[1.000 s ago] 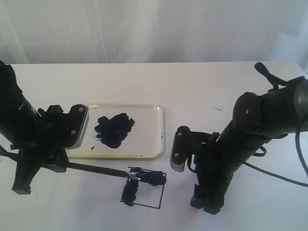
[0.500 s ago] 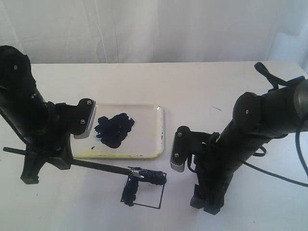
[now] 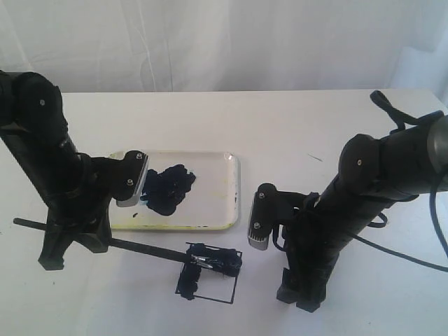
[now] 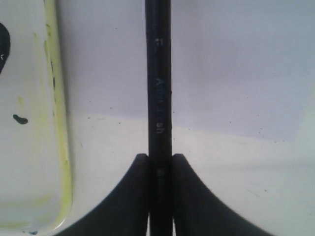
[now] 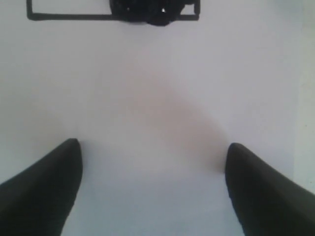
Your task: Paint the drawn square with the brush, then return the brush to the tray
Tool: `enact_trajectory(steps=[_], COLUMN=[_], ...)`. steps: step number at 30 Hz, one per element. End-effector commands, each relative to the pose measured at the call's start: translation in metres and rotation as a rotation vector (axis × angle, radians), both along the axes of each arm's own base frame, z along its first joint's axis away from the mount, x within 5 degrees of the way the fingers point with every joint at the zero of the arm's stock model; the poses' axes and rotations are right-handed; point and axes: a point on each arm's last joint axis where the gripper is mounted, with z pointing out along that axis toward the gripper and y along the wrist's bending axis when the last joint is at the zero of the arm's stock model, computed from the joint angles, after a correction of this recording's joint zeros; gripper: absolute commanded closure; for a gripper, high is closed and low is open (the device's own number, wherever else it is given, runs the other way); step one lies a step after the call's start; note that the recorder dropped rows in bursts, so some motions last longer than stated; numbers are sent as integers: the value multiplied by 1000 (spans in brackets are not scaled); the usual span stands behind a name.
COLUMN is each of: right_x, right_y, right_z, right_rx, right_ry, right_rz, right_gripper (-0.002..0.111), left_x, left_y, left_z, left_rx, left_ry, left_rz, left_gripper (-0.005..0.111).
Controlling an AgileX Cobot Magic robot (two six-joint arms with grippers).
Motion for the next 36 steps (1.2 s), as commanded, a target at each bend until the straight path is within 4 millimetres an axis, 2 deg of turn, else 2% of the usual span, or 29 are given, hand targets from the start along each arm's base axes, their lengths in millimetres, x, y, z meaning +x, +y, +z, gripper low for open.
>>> enact_trajectory(steps=[1, 9, 14, 26, 30, 36], right_x=[1, 1, 1, 1, 1, 1], right_y=[0, 0, 0, 0, 0, 0], right_z=[-4, -4, -4, -4, -4, -4], right_rx=[-12, -12, -12, -12, -12, -12], right_ry=[-18, -18, -18, -18, -18, -18], right_rz=[3, 3, 3, 3, 3, 3], right_gripper=[34, 34, 34, 34, 34, 34], left_x=[-2, -6, -13, -12, -8, -10], left_y=[1, 0, -5, -4, -5, -1], left_z=[0, 0, 0, 0, 0, -1], left_rx=[20, 31, 48, 62, 50, 100], left_ry=[12, 43, 60, 51, 25, 34], left_rz=[-6, -51, -141, -149, -83, -113], left_gripper=[107, 107, 107, 107, 107, 107])
